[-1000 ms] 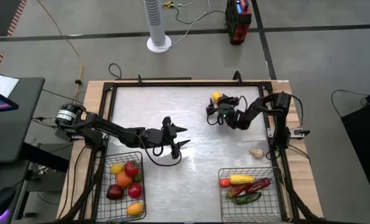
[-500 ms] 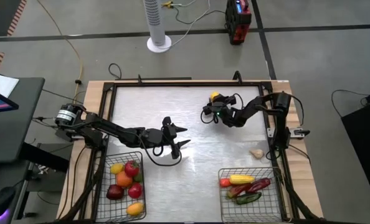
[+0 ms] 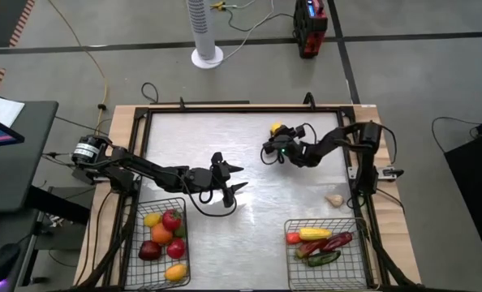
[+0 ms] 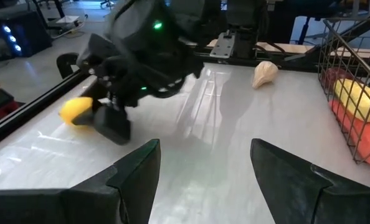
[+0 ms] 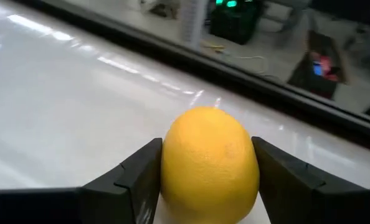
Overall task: Sort produce into baskets
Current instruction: Put the lemon into the black wire basket
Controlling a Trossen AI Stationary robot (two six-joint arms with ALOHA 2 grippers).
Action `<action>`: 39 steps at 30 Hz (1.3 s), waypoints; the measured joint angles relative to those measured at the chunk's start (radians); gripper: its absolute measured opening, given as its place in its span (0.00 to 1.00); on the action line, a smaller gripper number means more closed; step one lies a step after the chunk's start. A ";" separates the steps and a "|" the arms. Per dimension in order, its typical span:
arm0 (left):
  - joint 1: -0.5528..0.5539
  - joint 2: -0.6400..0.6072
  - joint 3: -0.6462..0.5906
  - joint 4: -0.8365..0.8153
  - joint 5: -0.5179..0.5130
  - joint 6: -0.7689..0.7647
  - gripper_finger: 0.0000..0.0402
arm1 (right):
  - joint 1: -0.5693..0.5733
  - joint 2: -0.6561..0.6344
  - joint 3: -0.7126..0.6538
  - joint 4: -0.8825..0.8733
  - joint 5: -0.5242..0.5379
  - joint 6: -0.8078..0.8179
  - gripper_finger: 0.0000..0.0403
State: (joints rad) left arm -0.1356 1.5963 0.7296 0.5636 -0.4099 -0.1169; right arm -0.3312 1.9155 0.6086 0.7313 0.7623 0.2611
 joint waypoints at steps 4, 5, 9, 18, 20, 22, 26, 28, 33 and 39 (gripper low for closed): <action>0.000 0.000 0.000 -0.009 -0.002 -0.002 0.59 | 0.091 -0.094 -0.002 -0.166 -0.053 0.010 0.61; 0.000 0.000 0.000 -0.011 -0.003 -0.001 0.59 | 0.117 -0.128 -0.003 -0.214 -0.079 0.011 0.61; -0.005 0.000 0.000 0.007 -0.004 0.026 0.59 | 0.219 -0.274 -0.004 -0.345 -0.211 0.011 0.61; -0.074 -0.110 0.000 -0.026 -0.086 0.098 0.59 | 0.433 -0.490 -0.003 -0.341 -0.418 -0.085 0.61; -0.085 -0.152 0.000 -0.049 -0.098 0.098 0.59 | 0.466 -0.502 -0.003 -0.283 -0.428 -0.109 0.61; -0.090 -0.198 0.000 -0.062 -0.101 0.104 0.59 | 0.493 -0.500 -0.003 -0.197 -0.427 -0.120 0.61; -0.089 -0.288 0.000 -0.048 -0.121 0.129 0.59 | 0.520 -0.443 0.003 -0.031 -0.426 -0.122 0.61; -0.077 -0.334 0.004 -0.026 -0.130 0.136 0.59 | 0.521 -0.398 0.032 0.010 -0.425 -0.115 0.61; -0.040 -0.433 0.047 -0.027 -0.128 0.133 0.59 | 0.527 -0.249 0.177 0.005 -0.485 -0.116 0.61; -0.022 -0.527 0.081 -0.107 -0.125 0.128 0.59 | 0.550 -0.070 0.399 0.003 -0.677 -0.128 0.61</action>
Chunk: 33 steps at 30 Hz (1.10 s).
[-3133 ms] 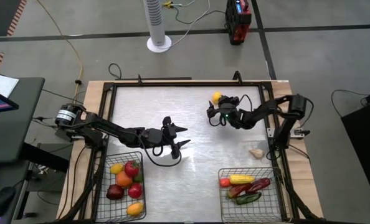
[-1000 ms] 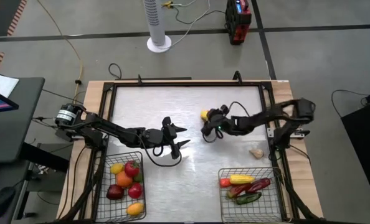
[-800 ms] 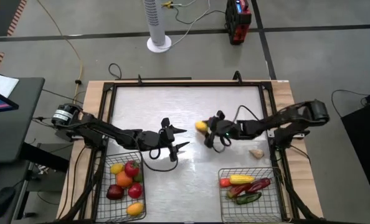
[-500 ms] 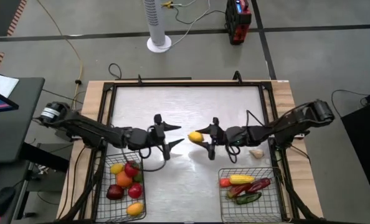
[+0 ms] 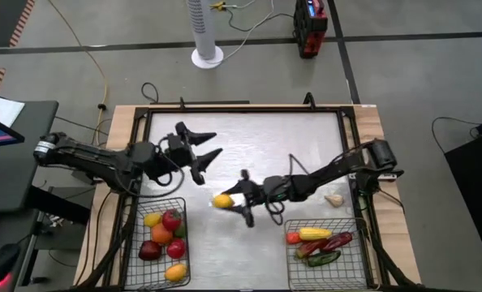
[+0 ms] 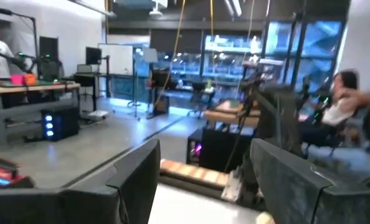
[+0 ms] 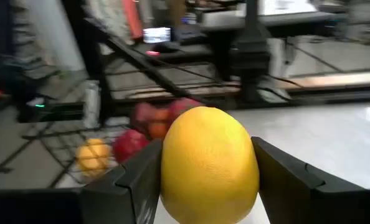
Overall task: Sort produce into baskets
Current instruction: Put the lemon into the black wire basket
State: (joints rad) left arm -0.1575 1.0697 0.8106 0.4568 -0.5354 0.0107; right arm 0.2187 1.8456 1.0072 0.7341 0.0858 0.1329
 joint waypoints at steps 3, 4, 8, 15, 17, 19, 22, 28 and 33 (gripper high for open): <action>-0.008 -0.054 0.005 -0.067 0.043 -0.022 0.59 | 0.016 0.077 0.110 -0.023 -0.049 -0.010 0.61; -0.013 -0.065 0.004 -0.072 0.063 -0.018 0.59 | 0.020 0.101 0.143 -0.036 -0.061 -0.015 0.61; -0.028 -0.118 0.004 -0.116 0.113 -0.019 0.59 | 0.032 0.191 0.286 -0.111 -0.072 -0.063 0.61; -0.045 -0.186 0.004 -0.191 0.122 -0.023 0.59 | 0.021 0.333 0.535 -0.242 -0.128 -0.085 0.61; -0.046 -0.189 0.005 -0.190 0.126 -0.024 0.59 | 0.020 0.371 0.598 -0.261 -0.146 -0.091 0.61; -0.046 -0.191 0.003 -0.201 0.142 -0.026 0.59 | 0.016 0.404 0.648 -0.266 -0.152 -0.105 0.61; -0.047 -0.190 0.003 -0.197 0.163 -0.040 0.59 | 0.014 0.450 0.718 -0.261 -0.169 -0.117 0.61; -0.047 -0.189 0.003 -0.210 0.172 -0.041 0.59 | 0.005 0.503 0.782 -0.272 -0.174 -0.132 0.62; -0.047 -0.193 0.003 -0.218 0.172 -0.041 0.59 | -0.017 0.498 0.783 -0.304 -0.179 -0.130 0.73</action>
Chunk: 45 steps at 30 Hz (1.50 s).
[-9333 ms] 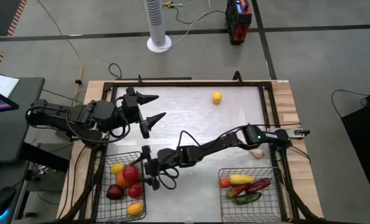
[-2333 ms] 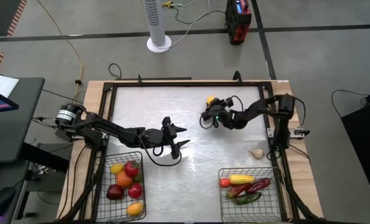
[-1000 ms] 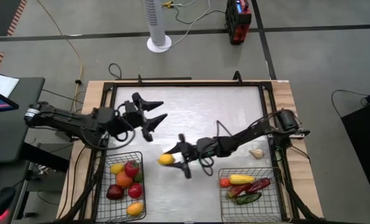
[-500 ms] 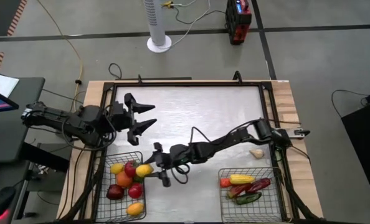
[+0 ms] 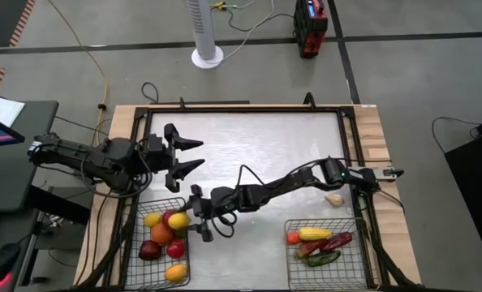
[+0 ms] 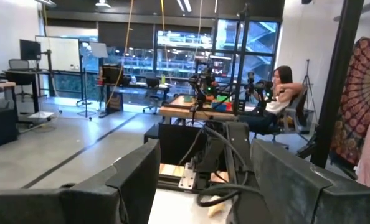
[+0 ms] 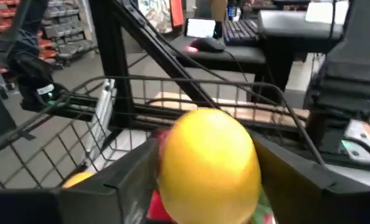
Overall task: Sort produce into baskets
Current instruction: Put the lemon into the black wire basket, then put the garlic into the gold wire basket
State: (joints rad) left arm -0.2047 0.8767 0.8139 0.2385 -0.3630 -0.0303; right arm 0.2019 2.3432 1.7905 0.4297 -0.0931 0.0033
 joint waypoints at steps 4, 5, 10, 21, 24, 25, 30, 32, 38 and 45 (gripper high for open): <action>0.000 -0.018 0.000 -0.018 0.000 0.000 0.59 | -0.011 -0.001 0.000 -0.012 -0.015 0.028 0.85; 0.000 -0.026 0.000 -0.024 0.000 0.000 0.59 | -0.013 -0.001 0.000 -0.024 -0.015 0.029 0.87; 0.000 -0.089 0.000 -0.101 0.002 -0.012 0.59 | -0.023 -0.047 -0.002 -0.244 -0.015 0.015 0.93; 0.000 -0.116 0.000 -0.162 0.000 -0.050 0.59 | -0.015 -0.133 0.000 -0.418 -0.003 -0.032 0.92; 0.000 -0.116 0.000 -0.163 0.001 -0.054 0.59 | -0.016 -0.140 0.000 -0.538 0.045 -0.027 0.92; 0.000 -0.116 0.000 -0.166 0.005 -0.061 0.59 | -0.015 -0.150 -0.001 -0.606 0.064 -0.026 0.92; 0.000 -0.106 0.000 -0.187 0.026 -0.057 0.59 | 0.010 -0.244 -0.002 -0.923 0.147 -0.011 0.92; 0.000 -0.098 0.000 -0.193 0.026 -0.056 0.59 | 0.026 -0.300 -0.036 -1.013 0.188 0.008 0.92; 0.004 -0.028 0.000 -0.184 -0.003 -0.040 0.59 | 0.059 -0.552 -0.289 -1.211 0.366 0.178 0.92; 0.004 0.063 0.000 -0.128 -0.055 0.042 0.59 | 0.049 -0.917 -0.624 -1.313 0.383 0.520 0.92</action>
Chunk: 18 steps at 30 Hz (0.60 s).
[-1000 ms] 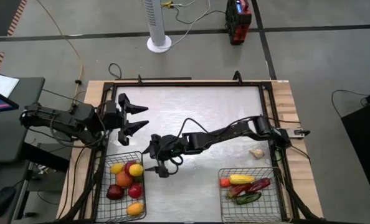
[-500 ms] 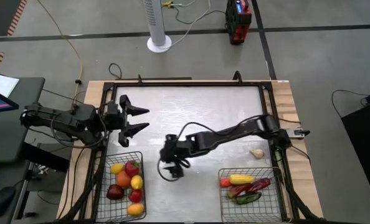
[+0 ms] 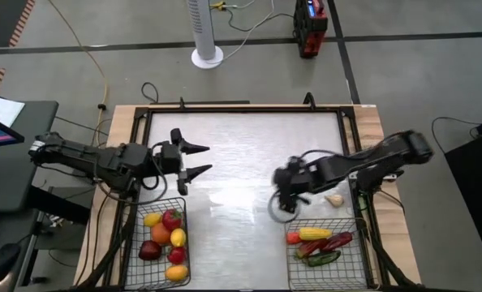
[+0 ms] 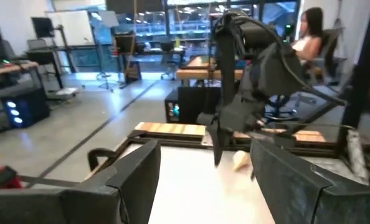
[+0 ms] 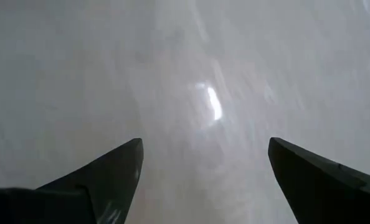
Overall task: Sort produce into baskets
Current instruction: Put the garlic into the gold wire basket
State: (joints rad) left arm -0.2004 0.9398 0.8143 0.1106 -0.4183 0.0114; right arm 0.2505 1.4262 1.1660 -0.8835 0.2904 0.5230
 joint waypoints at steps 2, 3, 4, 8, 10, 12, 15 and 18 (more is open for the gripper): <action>0.000 0.018 0.000 0.043 -0.023 0.021 0.59 | -0.016 -0.083 -0.057 -0.085 -0.020 0.159 0.92; 0.000 0.024 0.000 0.072 -0.032 0.030 0.59 | -0.026 -0.116 -0.078 -0.140 -0.043 0.240 0.92; 0.000 0.029 0.000 0.097 -0.044 0.042 0.59 | -0.036 -0.144 -0.096 -0.189 -0.076 0.326 0.92; 0.000 0.029 0.000 0.153 -0.062 0.075 0.59 | -0.065 -0.209 -0.134 -0.397 -0.245 0.535 0.92; 0.000 0.026 0.000 0.157 -0.067 0.075 0.59 | -0.078 -0.215 -0.146 -0.487 -0.321 0.535 0.92; 0.000 0.024 0.000 0.164 -0.062 0.075 0.59 | -0.096 -0.209 -0.158 -0.550 -0.366 0.519 0.92; 0.000 0.023 0.000 0.166 -0.058 0.079 0.59 | -0.130 -0.195 -0.183 -0.590 -0.431 0.491 0.92; 0.000 0.023 0.000 0.166 -0.059 0.069 0.59 | -0.170 -0.169 -0.202 -0.589 -0.501 0.470 0.92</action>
State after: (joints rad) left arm -0.2005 0.9630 0.8143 0.2769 -0.4772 0.0801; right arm 0.0805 1.2570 0.9637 -1.4726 -0.2102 0.9927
